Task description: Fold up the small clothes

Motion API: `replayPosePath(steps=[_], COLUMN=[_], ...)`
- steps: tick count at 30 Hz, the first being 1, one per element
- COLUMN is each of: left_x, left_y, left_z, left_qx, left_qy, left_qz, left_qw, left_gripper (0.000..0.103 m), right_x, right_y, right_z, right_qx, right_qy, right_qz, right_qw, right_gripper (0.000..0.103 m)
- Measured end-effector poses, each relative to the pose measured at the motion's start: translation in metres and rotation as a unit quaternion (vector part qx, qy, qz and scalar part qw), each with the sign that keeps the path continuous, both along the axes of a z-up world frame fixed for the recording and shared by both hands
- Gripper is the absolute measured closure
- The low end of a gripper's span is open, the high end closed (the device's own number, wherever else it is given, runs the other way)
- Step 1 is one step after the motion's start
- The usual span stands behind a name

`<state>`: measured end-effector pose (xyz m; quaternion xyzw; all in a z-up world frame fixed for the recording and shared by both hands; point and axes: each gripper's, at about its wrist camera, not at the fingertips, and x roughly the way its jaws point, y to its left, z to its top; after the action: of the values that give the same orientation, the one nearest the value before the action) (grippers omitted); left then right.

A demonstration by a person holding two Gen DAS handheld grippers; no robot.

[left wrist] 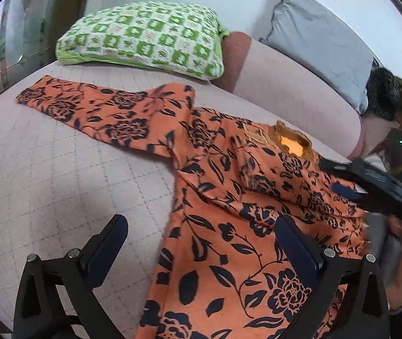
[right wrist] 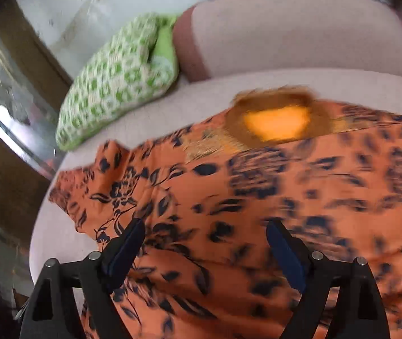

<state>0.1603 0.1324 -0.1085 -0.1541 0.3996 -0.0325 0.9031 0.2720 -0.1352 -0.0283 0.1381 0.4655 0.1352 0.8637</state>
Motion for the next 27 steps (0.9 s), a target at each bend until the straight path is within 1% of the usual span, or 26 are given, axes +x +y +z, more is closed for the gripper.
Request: replayPosePath(steps=[1, 4, 6, 7, 9, 11, 12, 14, 15, 17, 18, 19, 20, 21, 22, 23, 24, 25, 26, 27], left_x=[0.001, 0.01, 0.025, 0.039, 0.064, 0.094, 0.114, 0.146, 0.157, 0.179, 0.184, 0.188, 0.189, 0.189, 0.188, 0.184, 0.179, 0.169, 0.158, 0.152], left_y=[-0.003, -0.015, -0.023, -0.028, -0.036, -0.046, -0.052, -0.061, -0.063, -0.07, -0.072, -0.074, -0.076, -0.079, -0.082, -0.087, -0.094, -0.104, -0.116, -0.123], left_z=[0.0, 0.008, 0.014, 0.017, 0.02, 0.02, 0.017, 0.004, -0.005, -0.028, -0.039, -0.047, -0.045, -0.042, -0.036, -0.024, -0.008, 0.012, 0.032, 0.039], left_qx=[-0.001, -0.021, -0.036, -0.041, -0.051, -0.073, -0.084, -0.086, -0.086, -0.078, -0.072, -0.047, -0.018, -0.002, 0.012, 0.033, 0.059, 0.092, 0.13, 0.151], left_qy=[0.002, 0.005, 0.005, 0.012, 0.022, 0.04, 0.053, 0.088, 0.105, 0.154, 0.175, 0.194, 0.187, 0.179, 0.169, 0.145, 0.107, 0.055, 0.001, -0.023], left_qz=[-0.006, -0.034, -0.055, -0.064, -0.069, -0.079, -0.083, -0.076, -0.071, -0.065, -0.062, -0.052, -0.044, -0.048, -0.054, -0.053, -0.059, -0.07, -0.079, -0.08], left_qw=[1.0, 0.9992, 0.9978, 0.997, 0.9961, 0.9933, 0.9916, 0.9895, 0.9882, 0.9828, 0.98, 0.9785, 0.9812, 0.9826, 0.9841, 0.9875, 0.9908, 0.9918, 0.9884, 0.9851], left_gripper=[0.0, 0.0, 0.0, 0.0, 0.0, 0.0, 0.0, 0.004, 0.011, 0.026, 0.05, 0.062, 0.086, 0.097, 0.098, 0.098, 0.098, 0.098, 0.098, 0.098], right_x=[-0.006, -0.03, -0.048, -0.054, -0.068, -0.083, -0.089, -0.099, -0.101, -0.098, -0.098, -0.099, -0.097, -0.097, -0.097, -0.096, -0.096, -0.096, -0.097, -0.098], right_y=[-0.014, -0.056, -0.083, -0.096, -0.116, -0.135, -0.142, -0.154, -0.159, -0.165, -0.168, -0.172, -0.176, -0.18, -0.183, -0.185, -0.187, -0.19, -0.192, -0.194], right_z=[0.008, 0.01, 0.009, 0.011, 0.009, 0.006, 0.005, 0.0, -0.003, -0.007, -0.007, -0.008, -0.01, -0.012, -0.015, -0.018, -0.021, -0.023, -0.025, -0.026], right_qx=[-0.003, -0.011, -0.014, -0.011, 0.0, 0.018, 0.028, 0.048, 0.055, 0.073, 0.08, 0.088, 0.101, 0.111, 0.123, 0.133, 0.141, 0.149, 0.155, 0.16], right_qy=[-0.008, -0.013, -0.016, -0.017, -0.023, -0.033, -0.039, -0.053, -0.054, -0.046, -0.049, -0.052, -0.05, -0.046, -0.042, -0.037, -0.028, -0.022, -0.019, -0.017], right_qz=[-0.011, -0.028, -0.039, -0.042, -0.053, -0.067, -0.074, -0.091, -0.099, -0.096, -0.098, -0.106, -0.111, -0.114, -0.117, -0.12, -0.122, -0.126, -0.13, -0.133], right_qw=[1.0, 0.999, 0.999, 0.999, 0.998, 0.997, 0.996, 0.993, 0.992, 0.992, 0.991, 0.989, 0.987, 0.986, 0.984, 0.983, 0.982, 0.981, 0.979, 0.978], right_gripper=[0.013, 0.013, 0.013, 0.013, 0.013, 0.013, 0.013, 0.013, 0.013, 0.013, 0.013, 0.013, 0.013, 0.013, 0.013, 0.013, 0.013, 0.013, 0.013, 0.013])
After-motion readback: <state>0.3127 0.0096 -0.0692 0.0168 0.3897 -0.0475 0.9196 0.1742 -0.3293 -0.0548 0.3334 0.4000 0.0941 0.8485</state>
